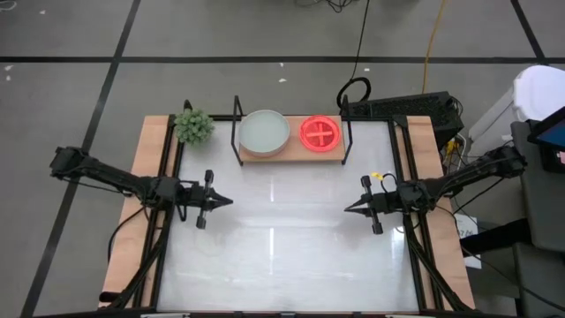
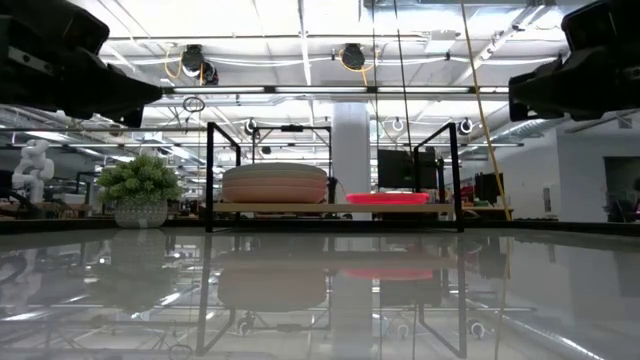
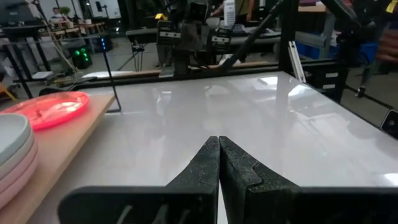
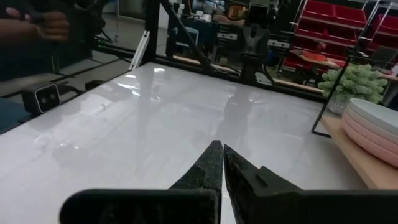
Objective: Place and stack plates onto a shelf
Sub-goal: Return to Home Position
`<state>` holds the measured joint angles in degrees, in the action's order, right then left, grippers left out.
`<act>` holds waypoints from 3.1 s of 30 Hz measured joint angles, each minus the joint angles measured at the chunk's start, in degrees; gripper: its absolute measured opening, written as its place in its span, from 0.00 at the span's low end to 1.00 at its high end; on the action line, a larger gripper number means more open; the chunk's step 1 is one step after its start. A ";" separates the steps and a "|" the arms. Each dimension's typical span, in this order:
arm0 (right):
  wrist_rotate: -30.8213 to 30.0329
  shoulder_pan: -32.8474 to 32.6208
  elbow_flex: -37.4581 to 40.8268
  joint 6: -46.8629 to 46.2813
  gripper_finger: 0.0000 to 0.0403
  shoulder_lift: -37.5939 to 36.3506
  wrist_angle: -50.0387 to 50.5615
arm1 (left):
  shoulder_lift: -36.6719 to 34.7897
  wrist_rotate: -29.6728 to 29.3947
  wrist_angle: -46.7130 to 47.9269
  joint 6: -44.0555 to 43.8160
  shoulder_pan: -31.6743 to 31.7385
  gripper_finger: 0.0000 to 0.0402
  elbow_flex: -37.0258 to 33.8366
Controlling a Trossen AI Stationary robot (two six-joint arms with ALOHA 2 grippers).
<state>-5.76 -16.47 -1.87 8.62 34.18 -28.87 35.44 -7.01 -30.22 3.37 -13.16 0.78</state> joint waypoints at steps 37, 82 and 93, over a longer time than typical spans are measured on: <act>5.47 3.89 1.03 2.93 0.00 -21.89 18.42 | -5.57 -0.55 2.30 -0.11 1.63 0.01 -0.22; 11.80 11.67 1.03 4.39 0.00 -32.37 26.92 | -31.56 -0.70 27.17 -0.65 1.67 0.01 -0.20; 11.74 11.67 1.03 4.07 0.00 -32.37 27.00 | -34.77 -0.58 28.46 1.05 3.82 0.01 -0.09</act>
<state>5.98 -4.80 -0.84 12.69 1.80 -1.87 0.67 -7.59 -1.76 4.43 -9.34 0.69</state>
